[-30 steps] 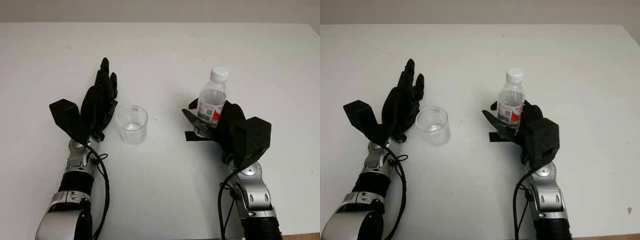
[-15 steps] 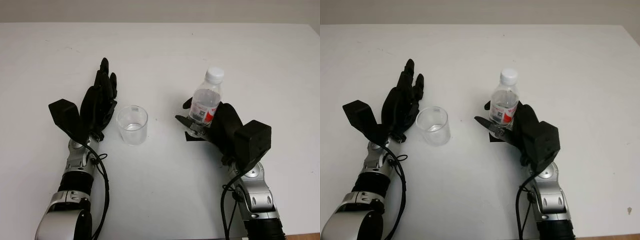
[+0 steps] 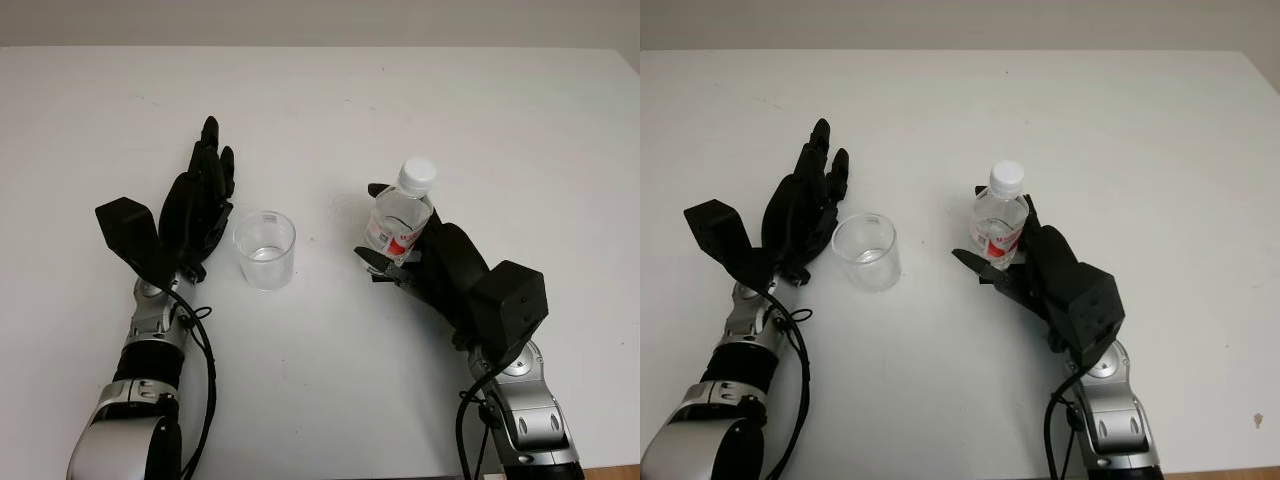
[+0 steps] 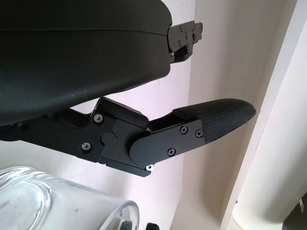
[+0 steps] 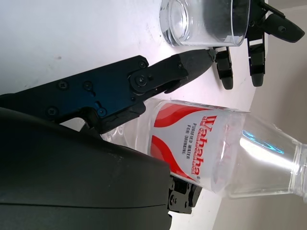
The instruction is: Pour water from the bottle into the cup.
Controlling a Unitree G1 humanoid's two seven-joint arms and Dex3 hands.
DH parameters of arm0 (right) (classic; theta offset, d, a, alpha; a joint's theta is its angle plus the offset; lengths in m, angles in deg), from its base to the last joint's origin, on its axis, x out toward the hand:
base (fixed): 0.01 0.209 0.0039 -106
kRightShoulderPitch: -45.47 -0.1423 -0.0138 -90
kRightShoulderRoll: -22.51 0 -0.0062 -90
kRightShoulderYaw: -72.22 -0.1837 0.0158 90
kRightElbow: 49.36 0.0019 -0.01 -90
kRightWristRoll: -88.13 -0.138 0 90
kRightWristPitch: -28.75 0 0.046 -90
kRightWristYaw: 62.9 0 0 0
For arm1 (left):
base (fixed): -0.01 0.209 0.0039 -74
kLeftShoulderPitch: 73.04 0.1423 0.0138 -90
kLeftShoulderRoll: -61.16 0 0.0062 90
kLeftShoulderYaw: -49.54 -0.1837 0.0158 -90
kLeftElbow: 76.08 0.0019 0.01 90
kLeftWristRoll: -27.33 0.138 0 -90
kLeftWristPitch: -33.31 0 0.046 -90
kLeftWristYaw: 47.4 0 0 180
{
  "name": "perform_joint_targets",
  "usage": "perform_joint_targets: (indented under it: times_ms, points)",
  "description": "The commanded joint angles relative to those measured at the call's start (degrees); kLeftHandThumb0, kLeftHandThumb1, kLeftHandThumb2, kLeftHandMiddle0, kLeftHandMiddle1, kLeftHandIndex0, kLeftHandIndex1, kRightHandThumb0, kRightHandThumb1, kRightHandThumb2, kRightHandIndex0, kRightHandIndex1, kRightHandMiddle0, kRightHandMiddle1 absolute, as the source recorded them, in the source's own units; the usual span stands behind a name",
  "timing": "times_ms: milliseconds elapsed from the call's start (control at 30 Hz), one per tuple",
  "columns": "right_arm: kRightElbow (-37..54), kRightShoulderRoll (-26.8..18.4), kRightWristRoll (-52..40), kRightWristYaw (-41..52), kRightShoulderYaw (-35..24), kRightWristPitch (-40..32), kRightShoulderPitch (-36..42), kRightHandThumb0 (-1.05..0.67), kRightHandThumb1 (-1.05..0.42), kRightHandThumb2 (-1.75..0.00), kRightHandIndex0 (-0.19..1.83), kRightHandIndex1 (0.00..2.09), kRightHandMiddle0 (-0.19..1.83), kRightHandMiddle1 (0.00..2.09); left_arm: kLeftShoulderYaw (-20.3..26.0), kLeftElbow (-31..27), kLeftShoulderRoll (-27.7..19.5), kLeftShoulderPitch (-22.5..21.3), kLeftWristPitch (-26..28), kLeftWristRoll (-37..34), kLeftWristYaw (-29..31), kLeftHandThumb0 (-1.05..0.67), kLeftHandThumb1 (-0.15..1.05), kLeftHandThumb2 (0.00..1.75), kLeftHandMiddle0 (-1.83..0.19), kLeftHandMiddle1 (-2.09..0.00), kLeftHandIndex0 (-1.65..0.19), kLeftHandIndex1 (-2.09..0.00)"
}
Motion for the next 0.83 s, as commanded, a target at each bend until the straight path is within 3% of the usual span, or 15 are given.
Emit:
perform_joint_targets:
  times_ms: [0, 67, 167, 467, 800]
  points:
    - [1.6, -2.0, 0.7, 0.4, -0.8, 1.7, 1.7, -0.84, -0.94, -0.05, -0.19, 0.06, -0.19, 0.23, 0.1, 0.2, -0.1, 0.3, 0.1, 0.1, -0.4, -0.82, 1.05, 0.73, 0.19, 0.0, 0.19, 0.0]
    - [1.4, -3.2, 3.3, -1.2, -1.1, 3.9, 2.5, -0.93, -0.93, -0.05, -0.19, 0.02, -0.19, 0.06, 0.1, 0.2, -0.1, 0.3, 0.0, 0.1, -0.5, -0.82, 1.05, 0.74, 0.19, 0.0, 0.19, 0.0]
    - [-0.2, -4.2, 7.0, -4.9, -2.3, 7.7, 3.4, -1.03, -0.93, -0.05, -0.19, 0.0, -0.19, 0.01, 0.2, 0.6, -0.3, 0.0, -0.1, -0.3, 0.5, -0.82, 1.05, 0.73, 0.19, 0.0, 0.19, 0.0]
    - [-5.1, -2.7, 7.8, -12.2, -6.5, 12.8, 3.6, -1.05, -0.95, -0.06, -0.19, 0.0, -0.19, 0.0, 0.3, 1.3, 0.0, -0.4, -0.1, -0.5, 0.9, -0.82, 1.05, 0.72, 0.19, 0.0, 0.19, 0.0]
    - [-10.4, -2.4, 6.6, -10.2, -4.2, 18.7, 2.4, -1.05, -0.94, -0.05, -0.19, 0.0, -0.19, 0.0, 0.0, 1.1, 0.0, -0.1, -0.8, 0.0, 0.7, -0.82, 1.05, 0.73, 0.19, 0.0, 0.19, 0.0]
